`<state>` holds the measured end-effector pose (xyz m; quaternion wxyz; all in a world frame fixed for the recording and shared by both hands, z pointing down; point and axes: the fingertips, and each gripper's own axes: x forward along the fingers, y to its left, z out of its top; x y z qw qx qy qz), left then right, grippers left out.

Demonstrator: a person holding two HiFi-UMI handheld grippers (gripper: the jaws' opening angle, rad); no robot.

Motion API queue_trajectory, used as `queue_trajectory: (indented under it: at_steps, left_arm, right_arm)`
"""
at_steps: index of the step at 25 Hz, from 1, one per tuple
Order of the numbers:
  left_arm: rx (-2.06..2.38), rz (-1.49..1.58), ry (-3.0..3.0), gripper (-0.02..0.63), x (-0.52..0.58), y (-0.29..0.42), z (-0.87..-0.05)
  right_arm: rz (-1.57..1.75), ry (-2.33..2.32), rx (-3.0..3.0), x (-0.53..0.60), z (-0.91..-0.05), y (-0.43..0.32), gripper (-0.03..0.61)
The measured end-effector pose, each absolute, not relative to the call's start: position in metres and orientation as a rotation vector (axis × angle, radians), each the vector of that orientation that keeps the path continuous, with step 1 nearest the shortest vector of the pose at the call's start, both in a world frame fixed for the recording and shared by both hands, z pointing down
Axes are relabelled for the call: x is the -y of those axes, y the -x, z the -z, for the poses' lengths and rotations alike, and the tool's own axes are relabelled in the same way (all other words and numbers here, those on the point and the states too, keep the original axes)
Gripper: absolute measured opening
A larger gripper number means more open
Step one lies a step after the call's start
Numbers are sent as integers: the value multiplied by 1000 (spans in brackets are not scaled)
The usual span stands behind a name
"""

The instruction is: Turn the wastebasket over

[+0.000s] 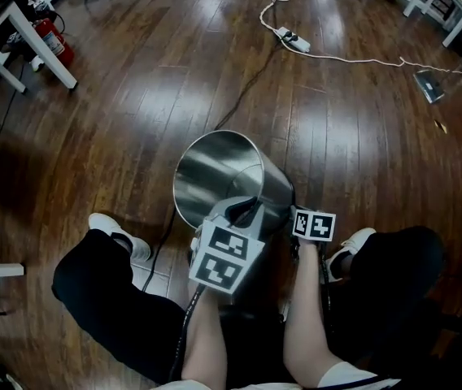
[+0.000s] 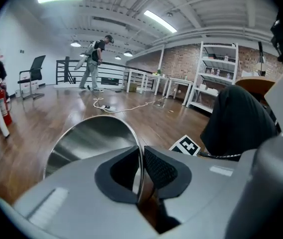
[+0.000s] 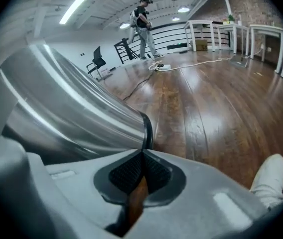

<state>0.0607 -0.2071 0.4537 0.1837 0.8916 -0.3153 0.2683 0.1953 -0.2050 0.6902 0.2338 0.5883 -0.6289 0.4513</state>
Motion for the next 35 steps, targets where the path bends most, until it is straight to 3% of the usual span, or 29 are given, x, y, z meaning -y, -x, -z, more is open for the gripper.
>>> queue_trajectory:
  at_steps: [8,11,15,22,26,35]
  left_arm:
    - [604,-1140,-2723,52,157,-121,-480]
    - [403,-1078,-2747,18,124,-142,-500]
    - [586,-943,-2789,15,134,-141,-512]
    - [934,-290,-2812,17,148,-101,-453]
    - [1045,-174,-2805,21,137,-67,-427]
    - [1147,-47,-2860,17,89,-15,-352]
  right_arm:
    - [-1323,-1532,1577,162,-732,-196,-15]
    - [-1487,-1604,1592,147,-735,-192,-8]
    - [-1649,-1783,1633,139,-721,-205,-8]
    - [-1439,-1990,1928,132,-644,-217,-8]
    - [-1140,-2057,2220,128,-566,-209,-8]
    - [-408,-1733,2558,69,-410,-110,-9]
